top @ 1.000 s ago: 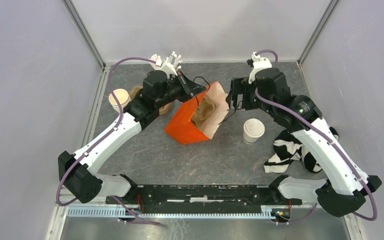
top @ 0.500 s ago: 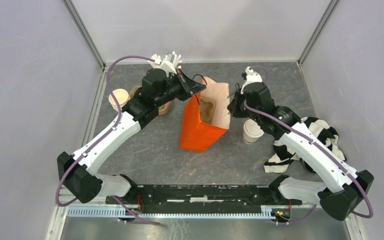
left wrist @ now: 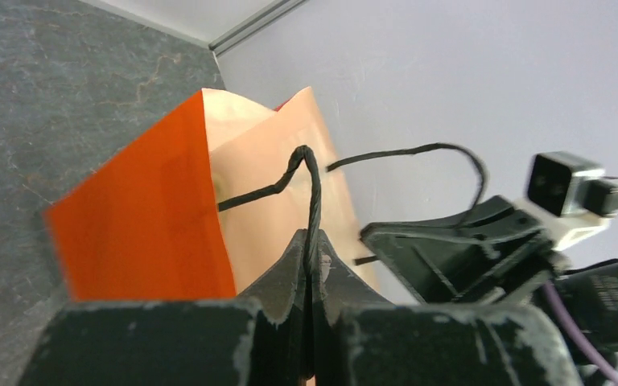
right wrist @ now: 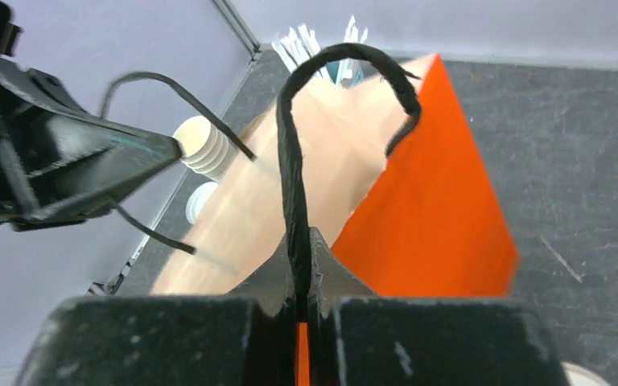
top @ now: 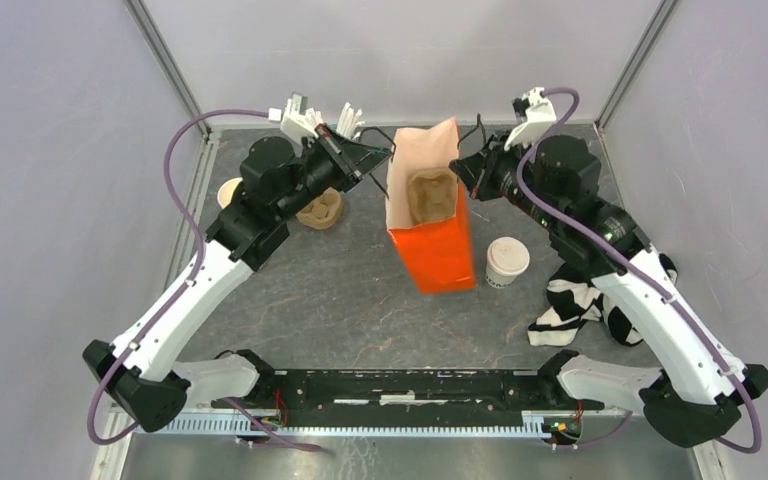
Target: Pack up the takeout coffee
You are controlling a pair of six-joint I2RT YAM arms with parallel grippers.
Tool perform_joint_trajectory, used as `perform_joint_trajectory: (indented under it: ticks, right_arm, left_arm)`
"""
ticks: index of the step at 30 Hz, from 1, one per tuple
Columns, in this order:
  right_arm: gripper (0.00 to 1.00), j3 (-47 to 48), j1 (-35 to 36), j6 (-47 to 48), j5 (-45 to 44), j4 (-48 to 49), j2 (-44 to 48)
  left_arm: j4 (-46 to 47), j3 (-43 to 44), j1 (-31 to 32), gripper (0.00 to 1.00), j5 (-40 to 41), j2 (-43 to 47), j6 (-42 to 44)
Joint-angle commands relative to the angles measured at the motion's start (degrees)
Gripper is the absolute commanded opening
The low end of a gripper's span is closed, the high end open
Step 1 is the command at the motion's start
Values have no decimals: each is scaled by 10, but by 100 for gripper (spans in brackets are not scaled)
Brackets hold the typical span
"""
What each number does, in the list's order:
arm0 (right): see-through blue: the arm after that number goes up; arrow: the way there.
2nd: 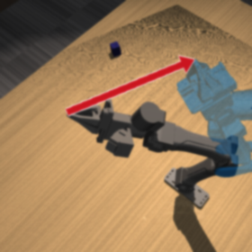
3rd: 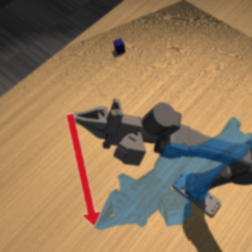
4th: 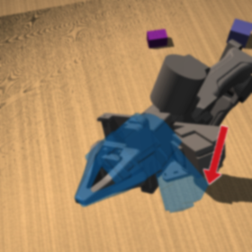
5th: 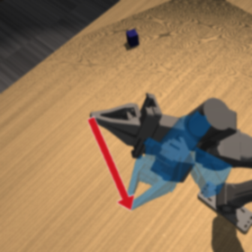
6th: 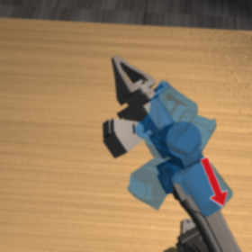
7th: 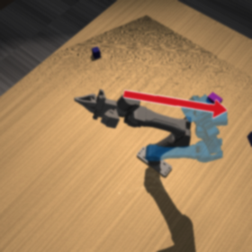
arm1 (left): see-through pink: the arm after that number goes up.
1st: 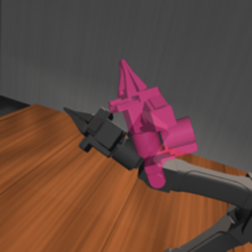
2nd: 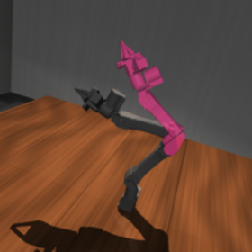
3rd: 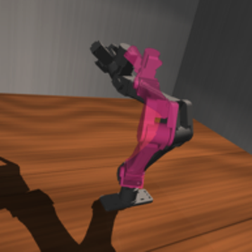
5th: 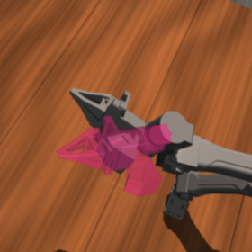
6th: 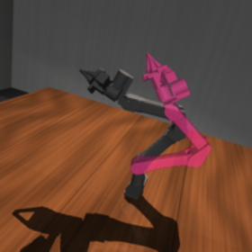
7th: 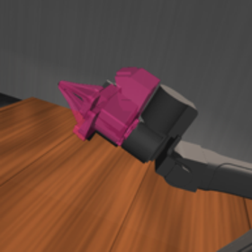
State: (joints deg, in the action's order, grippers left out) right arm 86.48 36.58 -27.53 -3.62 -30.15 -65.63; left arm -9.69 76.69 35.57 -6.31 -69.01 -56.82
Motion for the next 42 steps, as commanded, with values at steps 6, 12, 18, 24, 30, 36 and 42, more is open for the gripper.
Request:
perform_joint_trajectory:
  ticks: [6,12,18,24,30,36,42]
  right_arm:
    - [0,-281,-6,-18,-50,149,26]
    - [0,-97,0,14,83,92,-24]
    - [0,-66,0,8,98,107,-21]
    - [0,-90,-1,11,63,57,-4]
    - [0,-317,0,13,52,218,32]
    - [0,-276,22,103,70,215,28]
    - [0,-284,21,175,95,298,54]
  left_arm:
    - [29,-145,-26,2,58,11,-50]
    - [24,-52,-67,2,-71,-1,-55]
    - [3,9,-67,2,-47,13,-23]
    - [15,-49,-67,2,-48,23,-61]
    - [6,-220,-71,2,-13,55,-55]
    - [23,-169,-74,2,-65,52,12]
    - [55,-109,-68,2,-90,57,84]
